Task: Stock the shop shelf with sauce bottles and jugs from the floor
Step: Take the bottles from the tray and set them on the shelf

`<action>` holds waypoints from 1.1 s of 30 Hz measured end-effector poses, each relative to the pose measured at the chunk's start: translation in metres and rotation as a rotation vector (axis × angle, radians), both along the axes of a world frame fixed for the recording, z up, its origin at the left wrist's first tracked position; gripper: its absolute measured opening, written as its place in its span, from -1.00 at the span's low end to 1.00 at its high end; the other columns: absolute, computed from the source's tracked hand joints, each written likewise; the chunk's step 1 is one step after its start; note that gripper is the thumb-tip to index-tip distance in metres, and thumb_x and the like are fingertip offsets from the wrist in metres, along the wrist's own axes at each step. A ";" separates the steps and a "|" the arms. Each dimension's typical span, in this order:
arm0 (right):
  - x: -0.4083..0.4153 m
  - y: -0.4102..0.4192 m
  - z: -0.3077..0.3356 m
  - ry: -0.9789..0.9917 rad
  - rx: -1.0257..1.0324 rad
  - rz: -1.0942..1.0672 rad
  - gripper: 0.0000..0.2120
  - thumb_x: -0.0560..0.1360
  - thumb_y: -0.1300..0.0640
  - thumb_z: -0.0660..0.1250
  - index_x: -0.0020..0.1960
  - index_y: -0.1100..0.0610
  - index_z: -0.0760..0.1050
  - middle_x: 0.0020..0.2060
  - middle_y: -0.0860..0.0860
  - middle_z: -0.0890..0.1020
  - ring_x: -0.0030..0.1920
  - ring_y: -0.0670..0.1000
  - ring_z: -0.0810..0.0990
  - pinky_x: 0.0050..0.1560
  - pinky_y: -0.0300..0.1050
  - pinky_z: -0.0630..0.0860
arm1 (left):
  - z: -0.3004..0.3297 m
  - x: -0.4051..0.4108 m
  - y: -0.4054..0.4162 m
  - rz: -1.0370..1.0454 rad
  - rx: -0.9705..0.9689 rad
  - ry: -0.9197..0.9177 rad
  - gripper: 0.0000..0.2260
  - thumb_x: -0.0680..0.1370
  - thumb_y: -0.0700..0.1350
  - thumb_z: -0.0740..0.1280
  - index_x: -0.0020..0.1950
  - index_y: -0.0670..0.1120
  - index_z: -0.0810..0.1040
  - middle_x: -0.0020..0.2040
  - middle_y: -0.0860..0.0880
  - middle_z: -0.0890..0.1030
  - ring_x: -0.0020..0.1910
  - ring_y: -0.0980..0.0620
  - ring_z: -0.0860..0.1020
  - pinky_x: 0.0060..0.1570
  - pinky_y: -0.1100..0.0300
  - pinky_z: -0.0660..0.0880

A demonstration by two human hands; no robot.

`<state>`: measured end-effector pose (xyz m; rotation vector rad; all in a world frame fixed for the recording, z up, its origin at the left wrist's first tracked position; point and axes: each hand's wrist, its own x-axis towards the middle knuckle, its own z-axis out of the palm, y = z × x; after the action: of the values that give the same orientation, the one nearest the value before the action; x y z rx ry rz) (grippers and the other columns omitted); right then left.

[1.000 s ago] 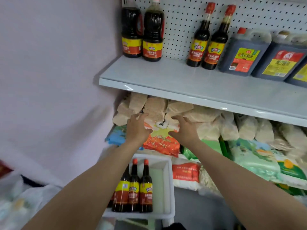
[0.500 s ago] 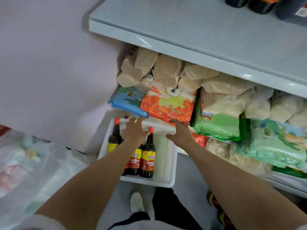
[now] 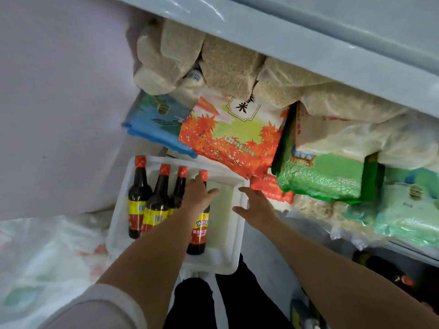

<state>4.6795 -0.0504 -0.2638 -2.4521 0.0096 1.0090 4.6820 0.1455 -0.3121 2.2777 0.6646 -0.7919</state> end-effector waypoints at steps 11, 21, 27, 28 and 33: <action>0.000 -0.019 -0.050 0.006 0.021 -0.059 -0.38 0.49 -0.09 0.45 0.49 -0.07 0.34 0.37 0.07 0.45 0.31 0.11 0.49 0.32 0.03 0.43 | -0.110 0.016 0.000 0.347 -0.039 0.110 -0.48 0.56 0.20 0.32 0.21 -0.25 0.50 0.09 -0.24 0.62 0.07 -0.23 0.61 0.09 -0.06 0.56; -0.032 -0.007 -0.031 0.029 0.037 -0.087 -0.40 0.50 -0.11 0.43 0.48 -0.04 0.34 0.33 0.09 0.49 0.29 0.10 0.48 0.26 -0.02 0.40 | -0.028 -0.011 -0.009 0.045 -0.188 -0.109 -0.70 0.55 0.09 0.37 0.10 -0.12 0.63 0.01 -0.17 0.68 0.05 -0.19 0.61 0.11 -0.01 0.51; -0.057 0.015 0.016 -0.013 0.105 -0.123 -0.31 0.47 -0.07 0.49 0.51 -0.01 0.30 0.36 0.16 0.46 0.30 0.14 0.51 0.24 -0.04 0.46 | 0.070 -0.030 -0.007 -0.174 -0.312 -0.223 -0.73 0.49 0.05 0.46 0.13 -0.03 0.66 0.03 -0.05 0.70 0.07 -0.05 0.62 0.19 0.02 0.50; -0.061 0.016 0.025 -0.018 0.112 -0.118 -0.27 0.45 -0.07 0.51 0.52 0.00 0.28 0.38 0.17 0.45 0.32 0.15 0.50 0.26 -0.02 0.46 | 0.089 -0.030 -0.004 -0.185 -0.346 -0.250 -0.75 0.48 0.04 0.47 0.10 -0.02 0.67 0.00 -0.03 0.71 0.04 -0.02 0.63 0.15 0.05 0.51; -0.074 0.013 0.086 -0.004 0.278 -0.182 -0.09 0.36 -0.02 0.61 0.58 -0.03 0.20 0.40 0.13 0.42 0.33 0.13 0.48 0.31 0.07 0.48 | 0.198 -0.020 0.008 -0.254 -0.507 -0.343 -0.81 0.50 -0.04 0.49 0.08 -0.04 0.67 -0.04 0.05 0.70 -0.01 0.08 0.65 0.13 0.16 0.53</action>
<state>4.6056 -0.0379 -0.1780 -2.1580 0.0843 0.8634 4.6619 0.1540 -0.1145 1.9709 0.0072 -0.5778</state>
